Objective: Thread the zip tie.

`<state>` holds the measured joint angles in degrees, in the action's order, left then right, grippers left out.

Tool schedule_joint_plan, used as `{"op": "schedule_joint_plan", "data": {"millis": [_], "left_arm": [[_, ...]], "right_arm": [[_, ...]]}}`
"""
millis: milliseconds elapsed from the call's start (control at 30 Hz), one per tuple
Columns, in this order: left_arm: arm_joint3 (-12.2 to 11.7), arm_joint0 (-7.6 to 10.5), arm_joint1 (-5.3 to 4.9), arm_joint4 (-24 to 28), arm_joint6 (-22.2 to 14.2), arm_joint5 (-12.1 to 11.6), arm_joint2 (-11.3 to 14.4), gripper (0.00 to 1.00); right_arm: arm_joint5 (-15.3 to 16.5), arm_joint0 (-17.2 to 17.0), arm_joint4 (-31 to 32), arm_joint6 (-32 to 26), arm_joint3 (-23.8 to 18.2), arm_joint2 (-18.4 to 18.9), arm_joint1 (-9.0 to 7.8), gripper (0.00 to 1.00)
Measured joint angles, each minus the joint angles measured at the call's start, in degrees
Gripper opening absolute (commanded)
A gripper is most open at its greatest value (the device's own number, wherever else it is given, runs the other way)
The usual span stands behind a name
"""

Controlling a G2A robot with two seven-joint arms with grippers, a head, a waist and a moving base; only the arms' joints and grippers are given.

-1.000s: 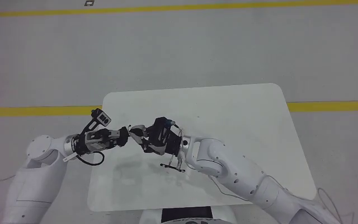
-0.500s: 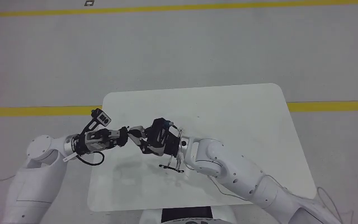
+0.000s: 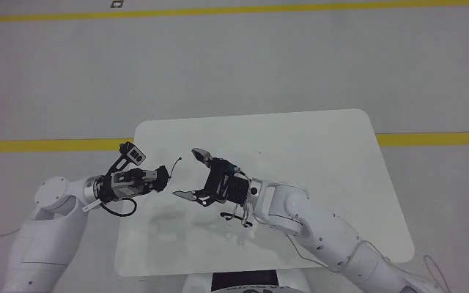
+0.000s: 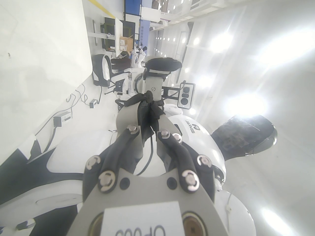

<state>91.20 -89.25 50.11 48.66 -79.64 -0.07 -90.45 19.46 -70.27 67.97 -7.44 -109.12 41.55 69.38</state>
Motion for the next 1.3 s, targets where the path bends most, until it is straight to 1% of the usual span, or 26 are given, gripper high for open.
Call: {"op": "schedule_joint_plan", "data": {"millis": [67, 367, 433, 500, 600, 667, 733, 767, 867, 933, 967, 1033, 1233, 1300], "left_arm": [[0.0, 0.0, 0.0, 0.0, 0.0, 0.0, 0.0, 0.0], [0.08, 0.0, 0.02, 0.05, 0.09, -0.04, 0.0, 0.0], [0.83, -0.4, 0.14, 1.41, 1.26, 0.11, 0.03, 0.0], [1.66, -1.52, 0.24, 4.75, 1.35, 1.63, -0.22, 0.0], [1.99, -3.15, 0.46, 10.23, 0.79, 4.21, -0.3, 0.0], [1.92, -3.83, 0.66, 13.44, 0.66, 5.96, 0.29, 0.0], [1.68, -4.03, 0.84, 15.2, 0.68, 7.14, 1.11, 0.0], [1.48, -4.06, 0.98, 16.03, 0.98, 7.71, 1.82, 0.0], [1.17, -3.95, 1.43, 18.15, 2.51, 8.4, 3.8, 0.0], [1.17, -3.82, 1.73, 19.12, 3.54, 8.17, 5.03, 0.0], [1.27, -3.63, 1.86, 19.2, 4.28, 7.3, 5.45, 0.0], [1.34, -3.53, 1.9, 18.96, 4.6, 6.59, 5.53, 0.0], [1.33, -3.52, 1.91, 18.93, 4.72, 6.76, 5.51, 0.0], [1.69, -3.46, 2.11, 19.09, 6.86, 6.53, 6.04, 0.0]], "right_arm": [[-0.05, -0.24, 2.36, -0.54, -0.42, 0.32, -0.17, 1.0], [-0.06, -0.19, 1.54, -0.5, -0.35, 0.28, -0.14, 1.0], [-0.25, -0.17, 1.79, -0.71, -0.35, 0.34, -0.16, 1.0], [-1.63, -0.14, 5.2, -1.85, -0.92, 0.46, -0.22, 1.0], [-4.09, -0.86, 13.5, -2.37, -2.06, -0.16, -0.3, 1.0], [-5.68, -1.59, 17.82, -1.78, -2.43, -0.57, -0.31, 1.0], [-6.88, -2.07, 21.14, -1.45, -2.59, -0.92, -0.31, 1.0], [-7.58, -1.98, 22.33, -1.47, -2.59, -1.11, -0.36, 1.0], [-9.27, -0.33, 22.03, -2.97, -2.34, -2.13, -0.81, 1.0], [-10.92, 1.01, 21.96, -3.87, -2.14, -3.14, -1.24, 1.0], [-12.18, 2.11, 21.96, -4.56, -2.0, -3.93, -1.59, 1.0], [-13.1, 2.97, 21.97, -5.07, -1.94, -4.49, -1.85, 1.0], [-13.03, 2.93, 21.98, -5.03, -1.95, -4.44, -1.83, 1.0], [-12.63, 2.93, 21.98, -4.4, -1.99, -4.53, -1.83, 1.0]]}}
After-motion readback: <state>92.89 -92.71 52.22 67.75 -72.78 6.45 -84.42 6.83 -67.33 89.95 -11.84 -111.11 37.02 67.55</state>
